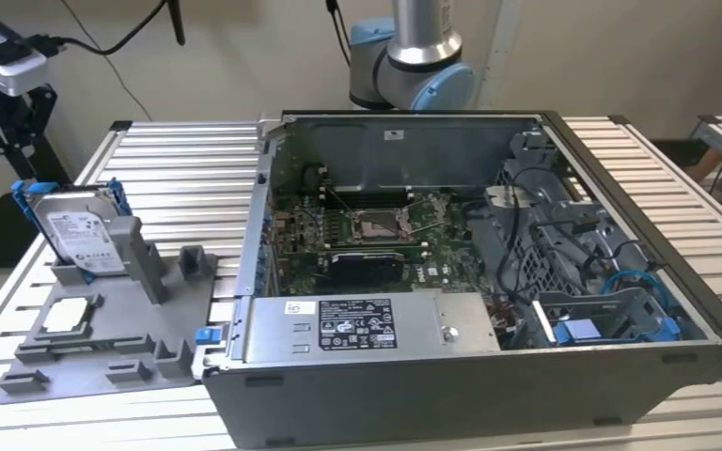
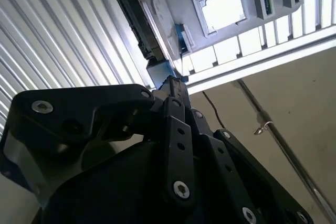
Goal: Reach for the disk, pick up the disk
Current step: 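Pick up the disk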
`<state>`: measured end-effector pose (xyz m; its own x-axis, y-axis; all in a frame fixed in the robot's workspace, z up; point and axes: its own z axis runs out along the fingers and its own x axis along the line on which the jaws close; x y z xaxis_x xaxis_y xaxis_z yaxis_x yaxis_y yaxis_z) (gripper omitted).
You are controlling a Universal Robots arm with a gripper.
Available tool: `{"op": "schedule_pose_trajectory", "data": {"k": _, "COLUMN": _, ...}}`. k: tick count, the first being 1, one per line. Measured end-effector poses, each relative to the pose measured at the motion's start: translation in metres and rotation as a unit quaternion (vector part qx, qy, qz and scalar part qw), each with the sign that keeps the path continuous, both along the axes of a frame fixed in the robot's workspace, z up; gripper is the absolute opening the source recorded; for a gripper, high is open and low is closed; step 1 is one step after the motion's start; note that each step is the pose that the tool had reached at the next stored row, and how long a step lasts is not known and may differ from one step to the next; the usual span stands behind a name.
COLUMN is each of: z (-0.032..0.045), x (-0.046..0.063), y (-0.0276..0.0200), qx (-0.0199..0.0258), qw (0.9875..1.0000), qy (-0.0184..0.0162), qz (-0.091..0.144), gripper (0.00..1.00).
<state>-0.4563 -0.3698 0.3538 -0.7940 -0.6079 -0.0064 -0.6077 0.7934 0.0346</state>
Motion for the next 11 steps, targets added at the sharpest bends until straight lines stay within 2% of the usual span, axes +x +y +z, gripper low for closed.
{"op": "schedule_pose_trajectory", "data": {"k": 6, "z": 0.0000, "x": 0.0000, "y": 0.0000, "qx": 0.0000, "qw": 0.9991, "qy": 0.0000, "qz": 0.042, "gripper": 0.00}}
{"op": "schedule_pose_trajectory", "data": {"k": 11, "z": 0.0000, "x": 0.0000, "y": 0.0000, "qx": 0.0000, "qw": 0.9969, "qy": 0.0000, "qz": 0.078, "gripper": 0.00}}
